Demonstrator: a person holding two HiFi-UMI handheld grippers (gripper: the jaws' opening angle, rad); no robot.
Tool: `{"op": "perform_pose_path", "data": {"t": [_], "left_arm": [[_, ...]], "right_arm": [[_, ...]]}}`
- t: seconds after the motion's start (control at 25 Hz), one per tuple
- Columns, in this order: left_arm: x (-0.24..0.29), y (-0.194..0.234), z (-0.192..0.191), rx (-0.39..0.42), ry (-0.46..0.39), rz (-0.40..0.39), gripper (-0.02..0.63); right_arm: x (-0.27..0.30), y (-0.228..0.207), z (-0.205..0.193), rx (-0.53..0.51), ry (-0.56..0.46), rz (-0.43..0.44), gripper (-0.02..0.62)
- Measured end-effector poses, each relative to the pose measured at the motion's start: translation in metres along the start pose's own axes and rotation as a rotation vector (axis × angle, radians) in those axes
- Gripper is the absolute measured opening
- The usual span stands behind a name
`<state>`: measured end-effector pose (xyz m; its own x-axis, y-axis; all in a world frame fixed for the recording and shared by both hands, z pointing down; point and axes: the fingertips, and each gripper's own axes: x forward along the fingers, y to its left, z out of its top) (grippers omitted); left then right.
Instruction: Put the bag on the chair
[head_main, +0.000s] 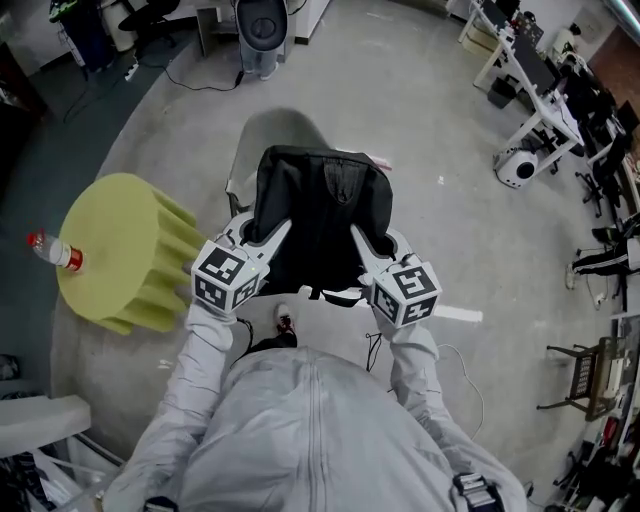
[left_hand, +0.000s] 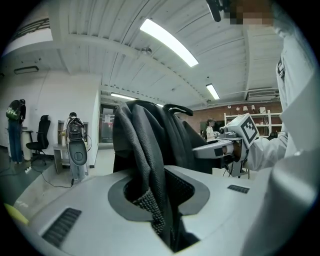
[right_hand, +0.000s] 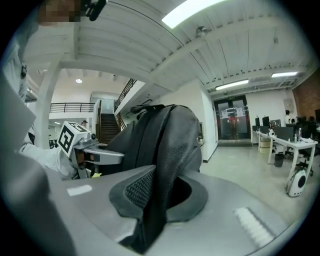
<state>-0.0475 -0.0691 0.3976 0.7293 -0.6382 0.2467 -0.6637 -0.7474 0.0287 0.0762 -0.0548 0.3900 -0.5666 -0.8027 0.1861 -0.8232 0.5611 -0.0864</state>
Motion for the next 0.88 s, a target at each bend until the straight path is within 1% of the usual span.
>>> {"op": "perform_pose_path", "data": {"t": [0.12, 0.28, 0.48, 0.68, 0.88], "left_arm": [[0.016, 0.033, 0.004, -0.005, 0.010, -0.016, 0.075], [0.024, 0.044, 0.000, -0.019, 0.023, -0.037, 0.075], [0.038, 0.071, -0.008, -0.038, 0.041, -0.051, 0.075], [0.048, 0.068, -0.013, -0.041, 0.066, -0.053, 0.075], [0.083, 0.108, -0.034, -0.076, 0.107, -0.050, 0.075]], "right_arm": [[0.033, -0.011, 0.004, 0.031, 0.029, -0.002, 0.048], [0.047, -0.018, 0.000, 0.046, 0.063, 0.002, 0.046], [0.076, -0.027, -0.006, 0.050, 0.084, -0.008, 0.048], [0.074, -0.034, -0.015, 0.110, 0.087, 0.008, 0.051], [0.122, -0.059, -0.035, 0.118, 0.151, 0.009, 0.052]]}}
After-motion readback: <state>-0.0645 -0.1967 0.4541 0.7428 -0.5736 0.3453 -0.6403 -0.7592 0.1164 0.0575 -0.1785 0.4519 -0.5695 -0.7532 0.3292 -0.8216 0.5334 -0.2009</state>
